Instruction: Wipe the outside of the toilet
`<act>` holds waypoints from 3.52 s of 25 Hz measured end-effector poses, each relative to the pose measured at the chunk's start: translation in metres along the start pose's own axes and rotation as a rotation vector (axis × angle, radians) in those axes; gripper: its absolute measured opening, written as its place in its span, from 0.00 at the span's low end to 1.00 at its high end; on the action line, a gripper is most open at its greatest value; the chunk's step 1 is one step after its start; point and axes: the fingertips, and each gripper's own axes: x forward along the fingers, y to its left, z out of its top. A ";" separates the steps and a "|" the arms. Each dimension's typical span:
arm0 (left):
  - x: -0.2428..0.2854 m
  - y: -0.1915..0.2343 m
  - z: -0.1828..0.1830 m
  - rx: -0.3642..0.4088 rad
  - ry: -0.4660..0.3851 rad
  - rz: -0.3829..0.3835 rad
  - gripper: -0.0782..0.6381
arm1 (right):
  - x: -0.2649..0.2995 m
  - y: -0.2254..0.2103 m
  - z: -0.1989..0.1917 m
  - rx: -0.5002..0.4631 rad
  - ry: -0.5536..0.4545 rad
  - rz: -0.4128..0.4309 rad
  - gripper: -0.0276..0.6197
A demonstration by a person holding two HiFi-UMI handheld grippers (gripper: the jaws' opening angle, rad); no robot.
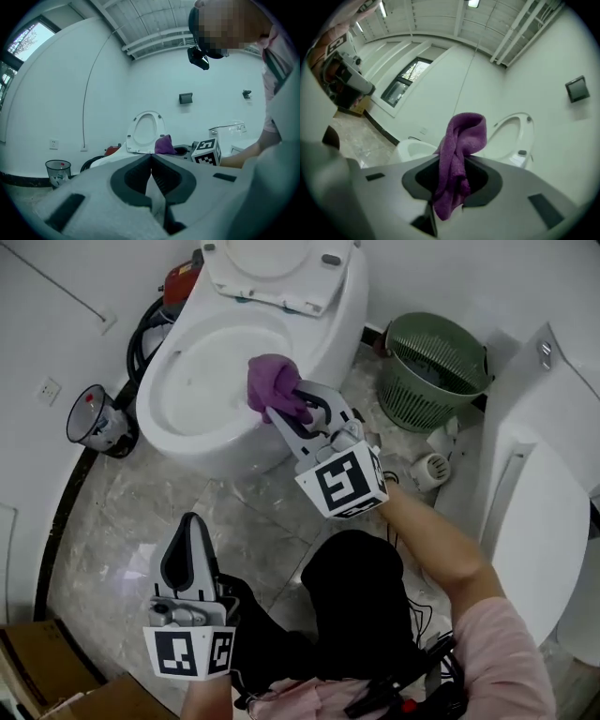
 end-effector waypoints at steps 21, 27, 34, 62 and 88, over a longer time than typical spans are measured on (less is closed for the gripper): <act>0.080 -0.031 -0.044 0.018 0.089 -0.020 0.12 | -0.003 -0.174 -0.300 0.117 0.448 -0.412 0.22; 0.088 -0.032 -0.058 0.035 0.134 -0.006 0.12 | 0.017 -0.175 -0.358 0.136 0.541 -0.404 0.22; 0.099 -0.033 -0.066 0.058 0.153 -0.002 0.12 | 0.035 -0.180 -0.394 0.133 0.608 -0.414 0.22; 0.173 -0.084 -0.108 0.053 0.159 -0.120 0.12 | 0.044 -0.165 -0.382 0.205 0.413 -0.254 0.21; 0.146 -0.071 -0.103 0.019 0.148 -0.132 0.12 | 0.026 -0.117 -0.340 0.108 0.406 -0.169 0.20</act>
